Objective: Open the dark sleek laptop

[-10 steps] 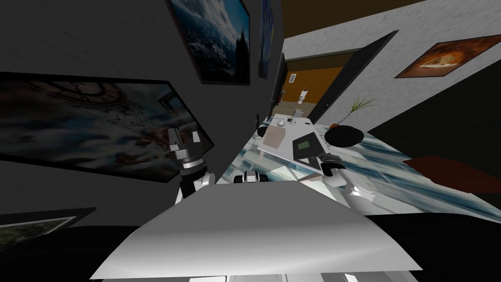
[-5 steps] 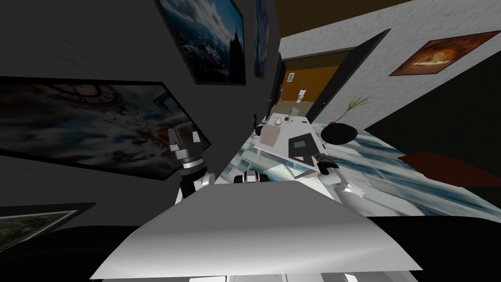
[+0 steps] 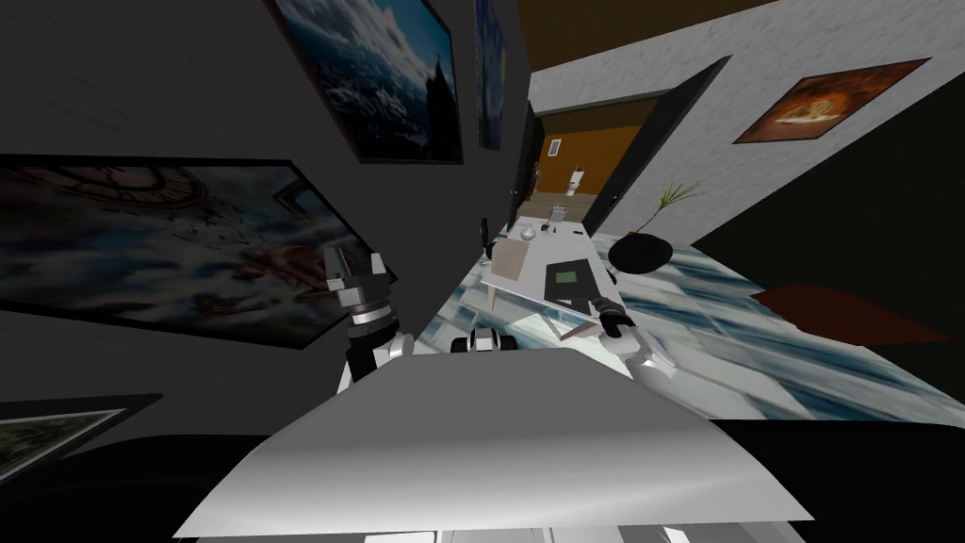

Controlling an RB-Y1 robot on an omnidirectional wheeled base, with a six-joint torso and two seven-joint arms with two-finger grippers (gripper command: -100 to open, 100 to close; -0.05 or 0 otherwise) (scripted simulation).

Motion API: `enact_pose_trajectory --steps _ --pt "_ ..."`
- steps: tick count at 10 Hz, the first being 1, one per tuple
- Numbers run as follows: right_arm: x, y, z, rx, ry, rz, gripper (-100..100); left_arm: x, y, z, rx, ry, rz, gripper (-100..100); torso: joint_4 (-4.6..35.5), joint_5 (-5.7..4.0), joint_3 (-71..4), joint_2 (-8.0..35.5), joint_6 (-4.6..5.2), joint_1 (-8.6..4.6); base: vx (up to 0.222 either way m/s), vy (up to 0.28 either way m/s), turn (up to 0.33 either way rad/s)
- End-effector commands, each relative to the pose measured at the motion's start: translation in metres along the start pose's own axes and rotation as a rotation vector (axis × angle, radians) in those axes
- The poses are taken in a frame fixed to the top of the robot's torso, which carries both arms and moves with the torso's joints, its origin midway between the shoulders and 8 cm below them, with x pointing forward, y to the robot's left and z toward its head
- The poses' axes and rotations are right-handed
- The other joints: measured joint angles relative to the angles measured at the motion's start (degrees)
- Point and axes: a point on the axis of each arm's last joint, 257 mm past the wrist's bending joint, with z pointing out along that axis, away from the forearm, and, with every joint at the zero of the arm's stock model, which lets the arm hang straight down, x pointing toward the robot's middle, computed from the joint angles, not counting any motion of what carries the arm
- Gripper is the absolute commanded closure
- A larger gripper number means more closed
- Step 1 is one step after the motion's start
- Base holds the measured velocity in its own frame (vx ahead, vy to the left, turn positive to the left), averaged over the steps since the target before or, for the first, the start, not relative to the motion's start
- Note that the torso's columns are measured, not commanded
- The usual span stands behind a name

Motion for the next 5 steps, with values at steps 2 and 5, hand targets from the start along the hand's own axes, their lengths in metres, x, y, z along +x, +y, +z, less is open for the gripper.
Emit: enact_pose_trajectory --steps 2,5 --pt "0.005 0.005 0.001 -0.016 0.014 0.078 -100 0.0 0.0 0.0 0.0 0.0 0.0 0 0.09 0.04 0.08 0.14 0.1 -0.22 -0.04 -0.073 0.034" --pt "-0.008 -0.007 0.003 0.001 0.011 0.082 -100 0.0 0.0 0.0 0.0 0.0 0.0 0 0.11 0.2 0.13 0.28 0.29 0.11 -0.033 0.045 0.066"
